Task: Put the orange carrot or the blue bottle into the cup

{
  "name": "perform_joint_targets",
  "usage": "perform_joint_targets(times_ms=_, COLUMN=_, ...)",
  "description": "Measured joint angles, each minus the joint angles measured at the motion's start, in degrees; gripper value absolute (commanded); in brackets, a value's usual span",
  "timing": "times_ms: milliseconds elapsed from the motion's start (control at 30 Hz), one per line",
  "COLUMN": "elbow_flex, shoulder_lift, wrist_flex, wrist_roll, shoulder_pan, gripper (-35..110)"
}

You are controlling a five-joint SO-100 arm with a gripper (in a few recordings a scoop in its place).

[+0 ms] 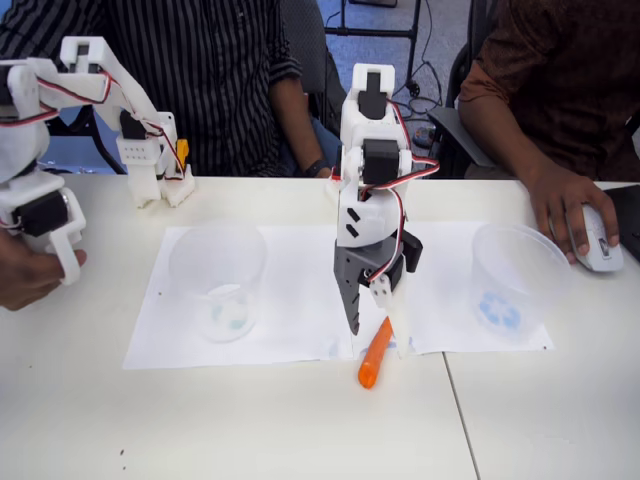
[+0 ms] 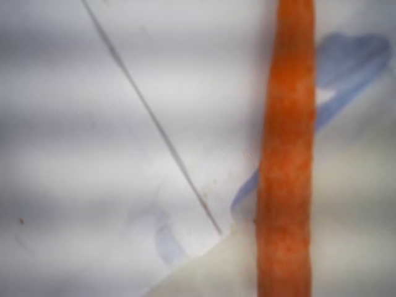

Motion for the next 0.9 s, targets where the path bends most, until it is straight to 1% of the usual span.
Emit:
perform_joint_targets(times_ms=433, elbow_flex=0.0, shoulder_lift=-3.3, wrist_flex=-0.1, wrist_roll=-0.4, shoulder_pan=-0.3, gripper=35)
perform_joint_targets(times_ms=667, elbow_flex=0.0, shoulder_lift=-3.3, wrist_flex=-4.3, wrist_roll=-0.4, shoulder_pan=-0.1, gripper=35)
perform_joint_targets(times_ms=900, elbow_flex=0.0, shoulder_lift=-6.4, wrist_flex=-4.8, wrist_roll=0.0, shoulder_pan=-0.1, gripper=35)
